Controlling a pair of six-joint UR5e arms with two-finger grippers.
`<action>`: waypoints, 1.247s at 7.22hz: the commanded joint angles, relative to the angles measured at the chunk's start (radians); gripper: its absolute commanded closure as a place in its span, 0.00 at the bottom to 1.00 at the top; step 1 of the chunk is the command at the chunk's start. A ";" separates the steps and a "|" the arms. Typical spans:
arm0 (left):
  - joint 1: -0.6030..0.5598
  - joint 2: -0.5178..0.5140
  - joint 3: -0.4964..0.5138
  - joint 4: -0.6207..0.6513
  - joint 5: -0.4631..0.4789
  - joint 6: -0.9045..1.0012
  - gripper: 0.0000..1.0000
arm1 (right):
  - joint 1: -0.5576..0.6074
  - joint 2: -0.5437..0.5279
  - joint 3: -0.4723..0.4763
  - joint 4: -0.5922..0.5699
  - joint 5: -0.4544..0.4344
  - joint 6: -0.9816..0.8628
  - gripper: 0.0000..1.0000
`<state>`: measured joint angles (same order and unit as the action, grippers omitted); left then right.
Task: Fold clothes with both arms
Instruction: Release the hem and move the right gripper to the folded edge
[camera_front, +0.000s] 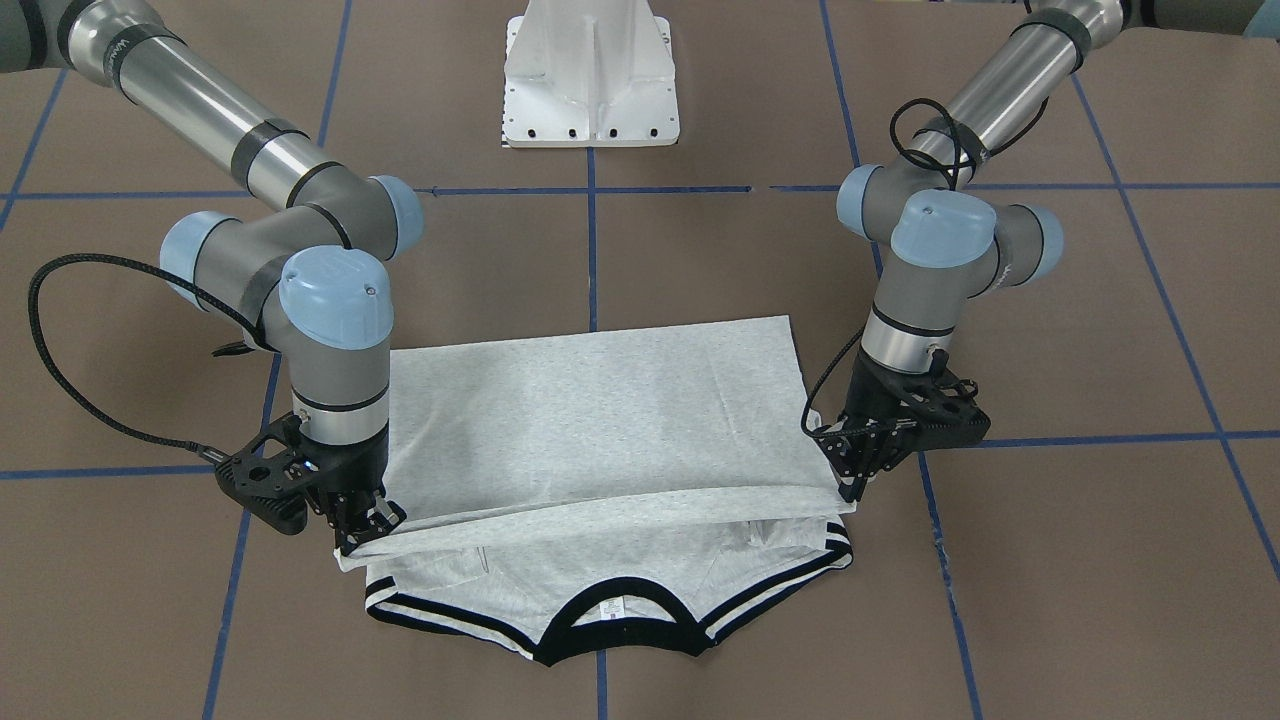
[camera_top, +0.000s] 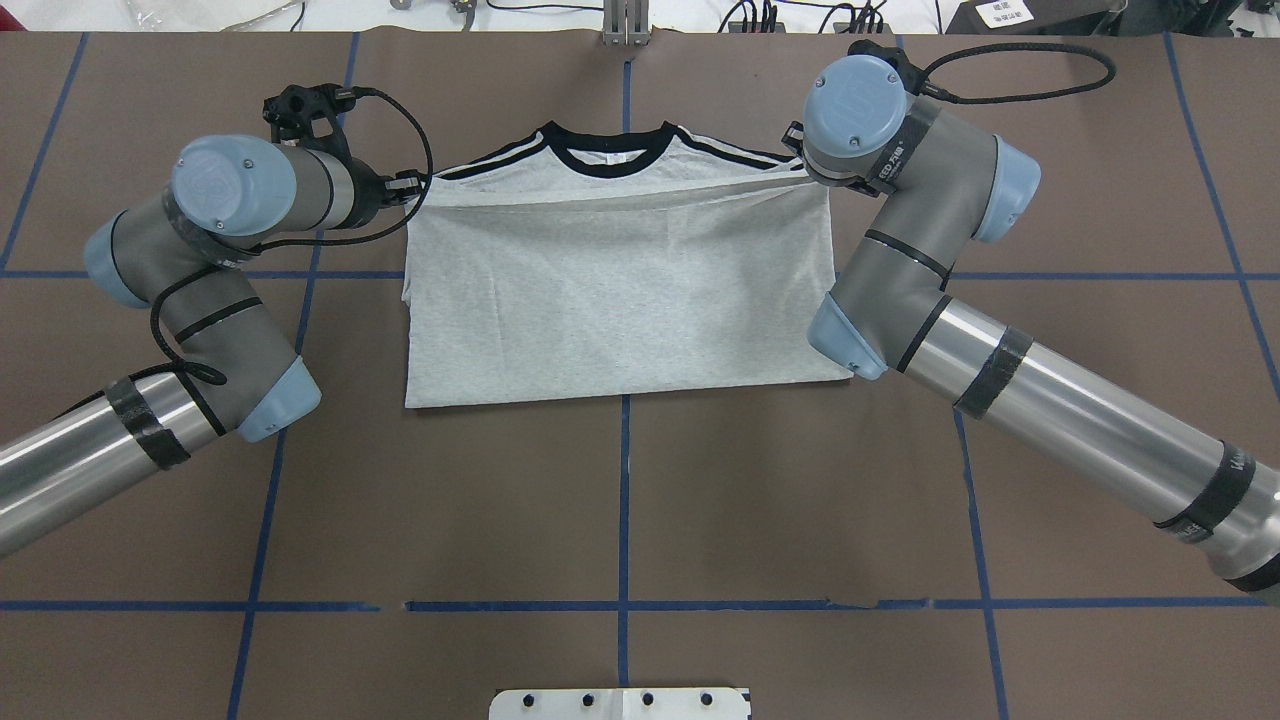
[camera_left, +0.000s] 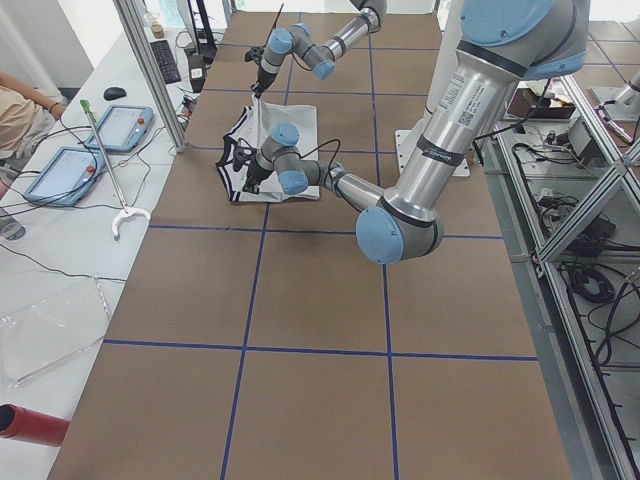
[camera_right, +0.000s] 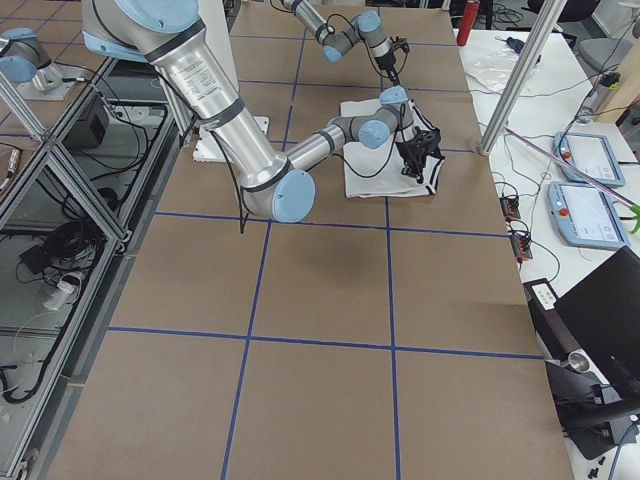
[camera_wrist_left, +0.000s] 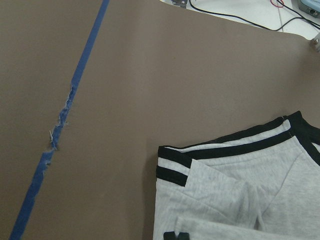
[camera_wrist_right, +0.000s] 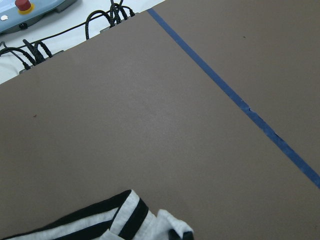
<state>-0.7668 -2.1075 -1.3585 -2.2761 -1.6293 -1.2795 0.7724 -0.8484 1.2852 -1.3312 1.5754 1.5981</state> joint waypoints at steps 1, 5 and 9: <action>-0.008 -0.008 0.019 -0.016 0.006 -0.001 0.85 | -0.001 0.005 -0.012 0.007 0.000 -0.001 1.00; -0.052 -0.008 0.012 -0.054 -0.035 0.026 0.70 | 0.039 0.020 0.067 0.010 0.119 -0.011 0.00; -0.089 0.001 0.010 -0.053 -0.127 0.028 0.70 | -0.057 -0.337 0.463 0.012 0.150 0.159 0.00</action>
<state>-0.8522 -2.1099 -1.3480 -2.3297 -1.7487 -1.2519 0.7567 -1.0868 1.6613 -1.3216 1.7180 1.6627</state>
